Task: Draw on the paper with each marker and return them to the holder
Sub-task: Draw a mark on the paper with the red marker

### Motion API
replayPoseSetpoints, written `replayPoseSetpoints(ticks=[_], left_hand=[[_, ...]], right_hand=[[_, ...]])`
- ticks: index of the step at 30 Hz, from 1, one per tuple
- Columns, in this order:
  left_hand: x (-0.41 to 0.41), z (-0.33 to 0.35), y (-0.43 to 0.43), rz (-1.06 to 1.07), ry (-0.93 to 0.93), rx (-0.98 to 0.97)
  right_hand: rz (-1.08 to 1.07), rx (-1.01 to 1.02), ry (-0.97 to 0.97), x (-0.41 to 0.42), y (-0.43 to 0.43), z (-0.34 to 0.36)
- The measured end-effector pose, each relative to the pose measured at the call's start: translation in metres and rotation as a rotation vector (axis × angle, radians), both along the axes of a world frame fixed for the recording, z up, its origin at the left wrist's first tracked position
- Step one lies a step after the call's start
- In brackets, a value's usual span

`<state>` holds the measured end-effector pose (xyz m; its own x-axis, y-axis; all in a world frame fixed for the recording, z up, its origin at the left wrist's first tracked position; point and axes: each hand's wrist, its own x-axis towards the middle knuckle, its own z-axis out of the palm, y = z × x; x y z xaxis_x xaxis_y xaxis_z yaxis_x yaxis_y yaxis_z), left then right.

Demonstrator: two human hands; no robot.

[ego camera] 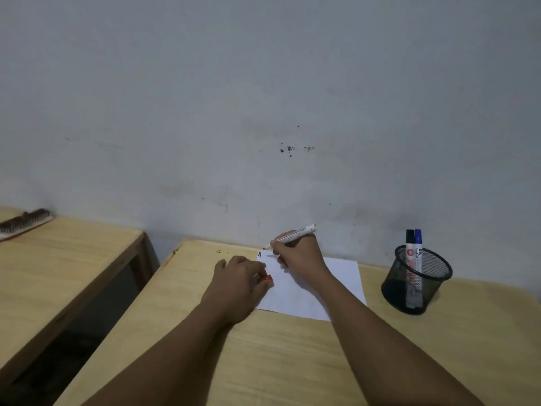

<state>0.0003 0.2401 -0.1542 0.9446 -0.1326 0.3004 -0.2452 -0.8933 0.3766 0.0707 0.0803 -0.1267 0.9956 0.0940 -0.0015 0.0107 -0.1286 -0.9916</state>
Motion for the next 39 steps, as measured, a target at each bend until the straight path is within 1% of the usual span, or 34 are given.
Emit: replayPoseSetpoints(ticks=[2, 4, 9, 13, 19, 30, 39], left_hand=[[0.003, -0.003, 0.001, 0.004, 0.003, -0.002], [0.005, -0.004, 0.001, 0.009, -0.005, -0.004], [0.005, -0.004, -0.001, 0.023, -0.027, -0.008], [0.004, -0.005, -0.002, 0.029, -0.067, 0.000], [0.007, -0.007, 0.000, 0.036, -0.040, -0.016], [0.011, -0.012, 0.002, 0.042, -0.039, 0.012], [0.010, -0.011, 0.001, 0.038, -0.041, 0.003]], right_hand=[[0.016, -0.011, 0.002, 0.011, 0.004, -0.006], [0.022, -0.067, -0.020, 0.016, 0.007, -0.013], [-0.036, -0.186, -0.110, 0.019, 0.007, -0.027], [-0.038, -0.186, -0.106, 0.022, 0.005, -0.030], [-0.042, -0.206, -0.081, 0.025, 0.006, -0.033], [-0.026, -0.252, -0.123, 0.025, 0.006, -0.036], [-0.024, -0.247, -0.104, 0.026, 0.006, -0.034]])
